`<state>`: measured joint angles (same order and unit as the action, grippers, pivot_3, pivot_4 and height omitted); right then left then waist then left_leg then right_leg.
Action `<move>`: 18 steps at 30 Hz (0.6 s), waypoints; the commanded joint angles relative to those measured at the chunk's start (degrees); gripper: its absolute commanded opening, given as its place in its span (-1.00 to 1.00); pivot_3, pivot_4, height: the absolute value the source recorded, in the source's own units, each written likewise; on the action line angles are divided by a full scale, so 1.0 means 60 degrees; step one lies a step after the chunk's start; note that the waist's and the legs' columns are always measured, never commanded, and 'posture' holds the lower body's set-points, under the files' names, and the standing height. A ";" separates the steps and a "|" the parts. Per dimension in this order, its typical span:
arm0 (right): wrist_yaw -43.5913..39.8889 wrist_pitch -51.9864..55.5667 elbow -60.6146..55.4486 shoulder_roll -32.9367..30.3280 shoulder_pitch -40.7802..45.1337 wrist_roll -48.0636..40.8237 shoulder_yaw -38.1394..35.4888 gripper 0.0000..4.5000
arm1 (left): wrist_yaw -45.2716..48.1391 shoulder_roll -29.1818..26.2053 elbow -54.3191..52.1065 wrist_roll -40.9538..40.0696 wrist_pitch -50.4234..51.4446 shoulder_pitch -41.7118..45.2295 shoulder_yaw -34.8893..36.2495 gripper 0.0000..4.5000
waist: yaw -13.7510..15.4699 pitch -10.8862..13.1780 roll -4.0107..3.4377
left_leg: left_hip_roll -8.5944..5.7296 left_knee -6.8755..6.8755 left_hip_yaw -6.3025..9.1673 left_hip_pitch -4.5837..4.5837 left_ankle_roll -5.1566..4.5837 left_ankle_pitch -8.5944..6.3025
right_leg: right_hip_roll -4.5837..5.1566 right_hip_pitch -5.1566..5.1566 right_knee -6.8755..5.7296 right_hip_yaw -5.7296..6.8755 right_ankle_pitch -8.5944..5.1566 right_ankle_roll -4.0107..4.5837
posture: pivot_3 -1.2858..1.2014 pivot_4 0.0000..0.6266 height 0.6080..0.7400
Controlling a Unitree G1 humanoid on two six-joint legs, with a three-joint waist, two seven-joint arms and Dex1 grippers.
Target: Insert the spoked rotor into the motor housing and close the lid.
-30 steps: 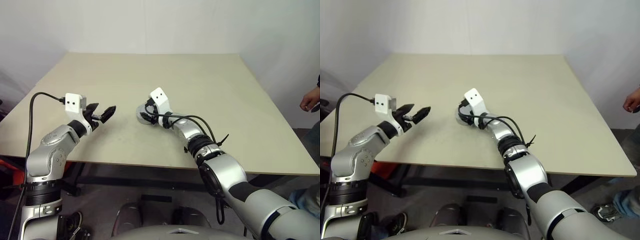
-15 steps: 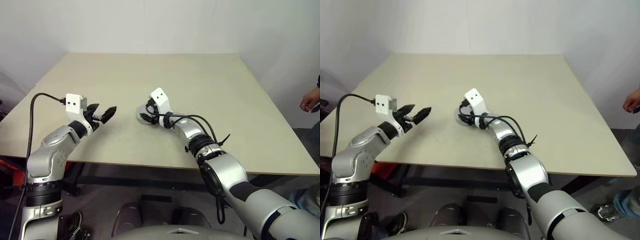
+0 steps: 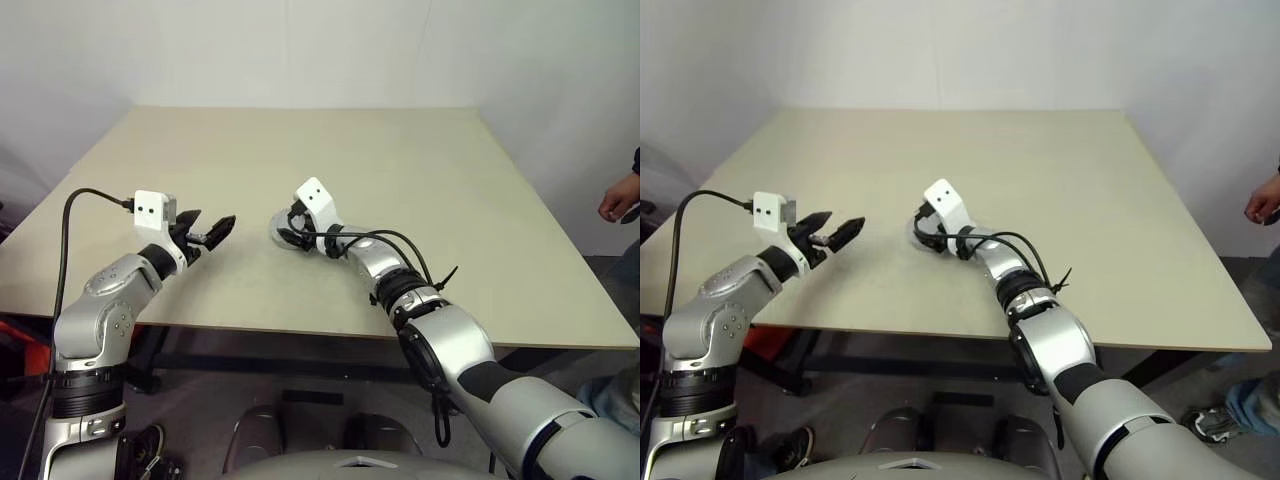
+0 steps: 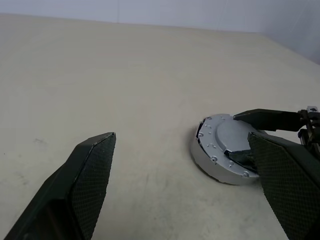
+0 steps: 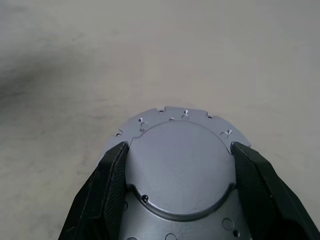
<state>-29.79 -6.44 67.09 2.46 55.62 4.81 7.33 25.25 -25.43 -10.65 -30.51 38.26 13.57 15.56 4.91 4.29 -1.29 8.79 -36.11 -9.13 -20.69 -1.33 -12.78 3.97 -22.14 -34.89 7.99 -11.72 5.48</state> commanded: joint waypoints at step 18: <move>-0.0336 -0.0524 0.0599 0.0158 0.1296 0.0607 0.0163 0.39 | -0.0177 0.0181 -0.0742 -0.0240 0.0026 -0.0144 -0.0013 1.00 | -0.0164 0.0001 0.0000 | 0.0001 0.0000 -0.0003 -0.0001 -0.0003 -0.0002 | 0.0000 -0.0003 -0.0003 -0.0003 0.0003 0.0006 | 0.03 -1.00 1.00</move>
<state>-31.44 -7.45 71.60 2.89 60.55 8.73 8.43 24.46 -24.35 -12.70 -31.33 38.74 12.31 15.41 3.92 4.30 -1.29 8.80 -36.10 -9.15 -20.71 -1.35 -12.79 3.97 -22.16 -34.91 7.97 -11.70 5.52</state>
